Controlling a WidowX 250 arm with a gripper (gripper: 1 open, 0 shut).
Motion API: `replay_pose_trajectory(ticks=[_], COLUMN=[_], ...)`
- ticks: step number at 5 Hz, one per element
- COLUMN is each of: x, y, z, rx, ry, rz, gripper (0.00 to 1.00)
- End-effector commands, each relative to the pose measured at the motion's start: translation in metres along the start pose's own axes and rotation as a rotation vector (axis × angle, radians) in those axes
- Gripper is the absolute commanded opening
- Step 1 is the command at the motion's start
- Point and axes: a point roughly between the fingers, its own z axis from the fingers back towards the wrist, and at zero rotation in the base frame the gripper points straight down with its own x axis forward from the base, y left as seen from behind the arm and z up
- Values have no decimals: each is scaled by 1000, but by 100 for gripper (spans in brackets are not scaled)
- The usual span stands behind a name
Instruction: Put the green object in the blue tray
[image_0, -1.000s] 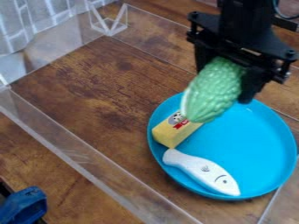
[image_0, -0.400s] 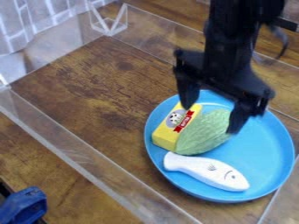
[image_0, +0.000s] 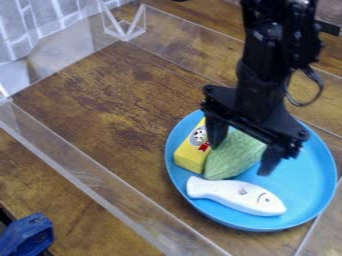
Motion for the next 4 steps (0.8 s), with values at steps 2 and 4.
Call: replay_pose_trajectory(ticks=[2, 4], x=[26, 24], y=[14, 21], z=[12, 11], rx=[-44, -52], ry=[-80, -68], rz=[30, 22], gripper=[100, 100])
